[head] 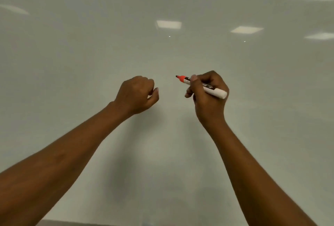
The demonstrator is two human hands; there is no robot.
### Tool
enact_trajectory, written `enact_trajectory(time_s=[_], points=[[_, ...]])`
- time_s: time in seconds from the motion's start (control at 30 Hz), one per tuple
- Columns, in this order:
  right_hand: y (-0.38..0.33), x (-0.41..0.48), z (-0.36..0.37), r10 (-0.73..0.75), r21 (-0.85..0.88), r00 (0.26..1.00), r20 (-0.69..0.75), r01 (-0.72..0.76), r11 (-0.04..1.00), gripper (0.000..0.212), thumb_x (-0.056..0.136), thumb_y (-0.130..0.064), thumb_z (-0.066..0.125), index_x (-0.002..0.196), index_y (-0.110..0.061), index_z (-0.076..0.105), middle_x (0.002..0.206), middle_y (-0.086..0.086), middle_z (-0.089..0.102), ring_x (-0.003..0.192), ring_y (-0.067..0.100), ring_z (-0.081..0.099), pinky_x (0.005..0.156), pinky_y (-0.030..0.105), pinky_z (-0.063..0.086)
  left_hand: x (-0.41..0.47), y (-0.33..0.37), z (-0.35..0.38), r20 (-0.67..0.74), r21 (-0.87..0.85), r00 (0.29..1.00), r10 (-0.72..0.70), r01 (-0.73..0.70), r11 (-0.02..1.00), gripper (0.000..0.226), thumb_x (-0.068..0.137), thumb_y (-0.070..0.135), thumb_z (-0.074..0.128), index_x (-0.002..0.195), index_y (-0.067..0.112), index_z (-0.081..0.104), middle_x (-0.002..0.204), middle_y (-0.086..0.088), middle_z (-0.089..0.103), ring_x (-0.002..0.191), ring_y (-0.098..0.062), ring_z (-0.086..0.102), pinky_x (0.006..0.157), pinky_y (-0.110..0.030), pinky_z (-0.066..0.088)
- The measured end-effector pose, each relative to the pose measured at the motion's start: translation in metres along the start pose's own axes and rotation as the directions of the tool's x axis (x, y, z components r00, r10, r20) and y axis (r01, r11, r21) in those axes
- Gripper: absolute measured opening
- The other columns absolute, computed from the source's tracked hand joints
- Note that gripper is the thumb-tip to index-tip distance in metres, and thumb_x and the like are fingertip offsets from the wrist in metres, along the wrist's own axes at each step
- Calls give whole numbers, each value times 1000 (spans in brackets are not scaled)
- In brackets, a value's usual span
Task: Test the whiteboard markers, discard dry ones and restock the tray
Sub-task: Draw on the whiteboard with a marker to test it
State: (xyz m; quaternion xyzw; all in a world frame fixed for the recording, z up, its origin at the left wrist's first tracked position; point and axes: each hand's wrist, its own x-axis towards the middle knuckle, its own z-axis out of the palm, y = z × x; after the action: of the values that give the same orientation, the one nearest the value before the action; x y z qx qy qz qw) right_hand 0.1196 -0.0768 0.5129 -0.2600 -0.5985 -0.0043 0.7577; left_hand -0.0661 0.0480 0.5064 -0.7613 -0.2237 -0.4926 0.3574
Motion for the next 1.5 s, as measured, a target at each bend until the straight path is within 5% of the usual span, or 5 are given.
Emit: enact_trajectory(time_s=[0.2, 0.53, 0.63, 1.1, 1.5], points=[[40, 5, 26, -91, -269, 996, -28, 80, 960, 12, 85, -15, 61, 95, -9, 61, 79, -14, 61, 68, 9, 59, 58, 27, 50, 24, 1, 24, 64, 270, 991, -114, 92, 958, 60, 90, 49, 38, 117, -4, 42, 103, -23, 53, 89, -35, 47, 80, -43, 41], [64, 32, 35, -143, -356, 988, -65, 111, 928, 8, 85, -15, 60, 85, -9, 66, 82, -10, 66, 70, 6, 62, 58, 27, 50, 14, -25, 62, 175, 292, 963, -205, 148, 945, 94, 89, 68, 22, 145, -7, 17, 155, -25, 6, 140, -38, 12, 114, -45, 10], [76, 37, 38, -166, -394, 985, -41, 137, 909, 8, 86, -16, 60, 84, -10, 65, 85, -9, 67, 72, 6, 63, 60, 28, 51, -1, -33, 75, 235, 314, 934, -268, 188, 931, 98, 87, 73, 14, 149, -3, 3, 156, -25, -7, 145, -37, -8, 117, -49, 3], [114, 31, 45, -132, -432, 987, -90, 81, 898, 10, 83, -17, 60, 78, -10, 66, 81, -15, 65, 74, -6, 59, 62, 6, 41, -6, -43, 88, 152, 290, 969, -196, 146, 946, 101, 87, 74, 18, 149, -4, 3, 155, -27, -2, 145, -38, -5, 117, -51, 4], [122, -9, 18, -20, -498, 983, -183, -75, 864, 15, 83, -20, 59, 69, -15, 59, 66, -9, 59, 60, 4, 57, 54, 23, 44, -8, -43, 89, 92, 188, 982, -164, 144, 972, 86, 92, 54, 27, 146, -10, 7, 154, -29, 6, 144, -37, 1, 118, -48, 4]])
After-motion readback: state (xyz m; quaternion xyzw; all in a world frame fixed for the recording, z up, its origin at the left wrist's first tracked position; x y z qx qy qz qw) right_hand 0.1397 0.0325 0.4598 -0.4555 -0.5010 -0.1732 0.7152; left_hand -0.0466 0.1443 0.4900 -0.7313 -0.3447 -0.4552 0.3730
